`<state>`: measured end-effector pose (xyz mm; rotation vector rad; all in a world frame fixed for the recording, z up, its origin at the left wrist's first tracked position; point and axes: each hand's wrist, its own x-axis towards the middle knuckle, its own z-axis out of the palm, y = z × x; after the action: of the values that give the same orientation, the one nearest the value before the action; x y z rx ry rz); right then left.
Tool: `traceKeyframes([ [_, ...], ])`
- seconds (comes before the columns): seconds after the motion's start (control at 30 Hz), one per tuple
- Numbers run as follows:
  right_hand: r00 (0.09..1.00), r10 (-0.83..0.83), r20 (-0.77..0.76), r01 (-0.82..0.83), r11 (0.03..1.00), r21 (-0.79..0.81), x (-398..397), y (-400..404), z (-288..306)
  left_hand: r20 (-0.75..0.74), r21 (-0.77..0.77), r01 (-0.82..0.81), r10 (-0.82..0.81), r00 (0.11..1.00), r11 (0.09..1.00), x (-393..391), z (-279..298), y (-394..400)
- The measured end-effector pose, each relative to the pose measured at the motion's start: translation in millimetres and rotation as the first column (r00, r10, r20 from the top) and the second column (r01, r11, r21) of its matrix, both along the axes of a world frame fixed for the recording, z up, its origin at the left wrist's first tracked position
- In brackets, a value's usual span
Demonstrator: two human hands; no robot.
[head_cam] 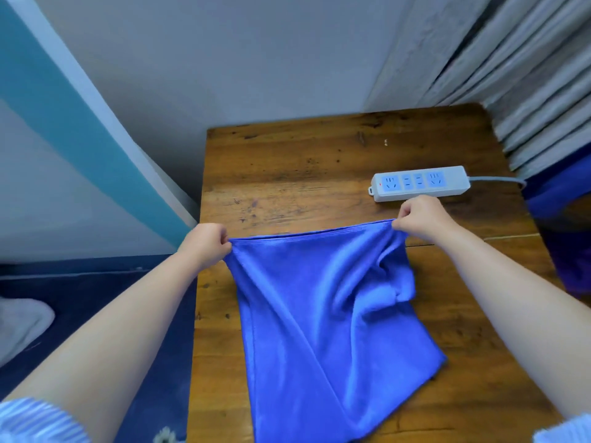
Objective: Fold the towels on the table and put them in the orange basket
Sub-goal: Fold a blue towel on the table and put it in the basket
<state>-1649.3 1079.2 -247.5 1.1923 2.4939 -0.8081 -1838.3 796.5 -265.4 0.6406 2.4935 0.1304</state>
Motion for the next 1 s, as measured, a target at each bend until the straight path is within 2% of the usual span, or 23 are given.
traceKeyframes([
  [0.13, 0.984, 0.178, 0.03, -0.179, 0.984, 0.02, 7, 10, 27, -0.173, -0.035, 0.103, -0.108, 0.979, 0.994, 15, 25, -5],
  [0.23, 0.962, 0.263, -0.067, -0.248, 0.952, 0.181, 11, 9, 53, -0.301, -0.037, 0.14, -0.145, 0.943, 0.989, 24, 52, -5],
  [0.33, 0.92, 0.283, -0.272, -0.17, 0.912, 0.373, 21, -1, 84, -0.41, -0.015, 0.116, -0.111, 0.905, 0.993, 33, 89, -11],
  [0.43, 0.856, 0.297, -0.423, -0.06, 0.87, 0.489, 32, -18, 112, -0.489, 0.02, 0.102, -0.079, 0.869, 0.995, 44, 126, -19],
  [0.57, 0.724, 0.425, -0.544, 0.011, 0.781, 0.625, 63, -48, 155, -0.625, 0.07, 0.089, -0.026, 0.78, 0.994, 71, 175, -45],
  [0.67, 0.635, 0.534, -0.558, 0.042, 0.698, 0.715, 94, -70, 183, -0.72, 0.036, 0.073, -0.025, 0.693, 0.997, 95, 205, -67],
  [0.77, 0.637, 0.56, -0.529, 0.043, 0.66, 0.75, 122, -95, 200, -0.742, 0.087, 0.047, 0.033, 0.67, 0.995, 122, 228, -86],
  [0.83, 0.676, 0.521, -0.522, 0.05, 0.673, 0.738, 135, -110, 207, -0.701, 0.18, 0.014, 0.119, 0.704, 0.983, 139, 237, -94],
  [0.9, 0.669, 0.51, -0.541, 0.069, 0.682, 0.728, 148, -120, 213, -0.664, 0.253, -0.005, 0.177, 0.726, 0.967, 154, 242, -103],
  [1.0, 0.661, 0.525, -0.536, 0.056, 0.678, 0.733, 168, -125, 223, -0.681, 0.298, 0.038, 0.184, 0.708, 0.954, 161, 250, -113],
])
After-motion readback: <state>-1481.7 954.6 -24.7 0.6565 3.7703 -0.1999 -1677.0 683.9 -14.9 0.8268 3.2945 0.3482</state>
